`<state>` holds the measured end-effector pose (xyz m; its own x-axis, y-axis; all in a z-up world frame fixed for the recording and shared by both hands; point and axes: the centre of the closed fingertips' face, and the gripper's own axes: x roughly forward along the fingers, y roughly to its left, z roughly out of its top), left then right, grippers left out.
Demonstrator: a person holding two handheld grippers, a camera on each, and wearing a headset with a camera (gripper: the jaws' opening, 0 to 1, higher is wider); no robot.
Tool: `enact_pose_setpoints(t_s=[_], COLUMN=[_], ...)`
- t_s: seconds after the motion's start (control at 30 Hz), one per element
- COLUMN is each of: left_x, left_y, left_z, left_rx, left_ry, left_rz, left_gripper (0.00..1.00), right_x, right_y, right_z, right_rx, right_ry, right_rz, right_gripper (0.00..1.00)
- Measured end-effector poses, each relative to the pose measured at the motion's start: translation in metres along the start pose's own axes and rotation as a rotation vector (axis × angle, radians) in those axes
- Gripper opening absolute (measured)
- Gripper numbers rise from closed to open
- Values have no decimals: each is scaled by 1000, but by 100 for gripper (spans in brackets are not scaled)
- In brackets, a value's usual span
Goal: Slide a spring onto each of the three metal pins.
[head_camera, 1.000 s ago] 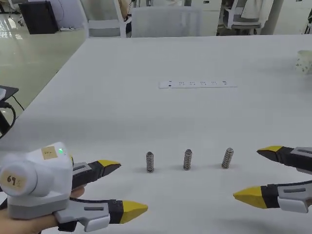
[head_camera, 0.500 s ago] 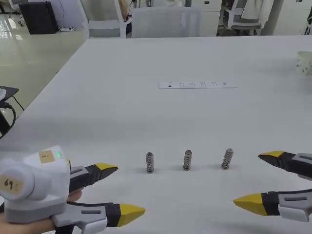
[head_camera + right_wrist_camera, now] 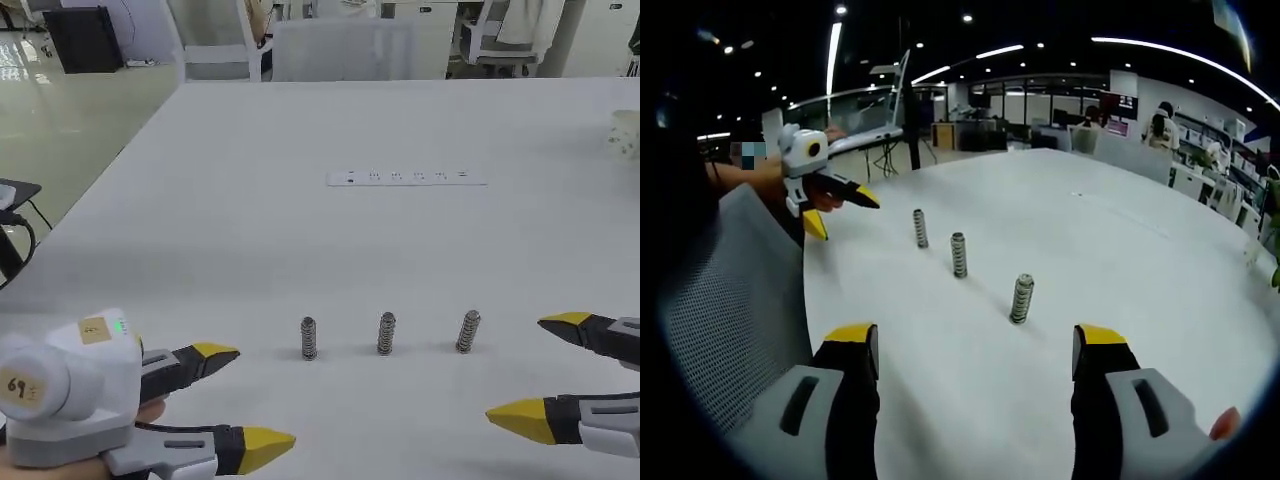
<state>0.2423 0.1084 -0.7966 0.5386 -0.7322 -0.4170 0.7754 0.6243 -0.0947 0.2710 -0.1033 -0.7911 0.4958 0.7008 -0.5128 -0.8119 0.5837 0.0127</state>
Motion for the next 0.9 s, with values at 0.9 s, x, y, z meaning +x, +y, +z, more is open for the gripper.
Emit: enact_pose_setpoints(t_s=[0.9], left_x=[1], left_y=[1], left_z=[-5], left_rx=[-8], left_ry=[3], left_rz=[4], left_gripper=[63], right_x=[-2], right_y=[-1], right_z=[-1], right_rx=[12], right_ry=[5], right_rz=[-8], right_gripper=[78])
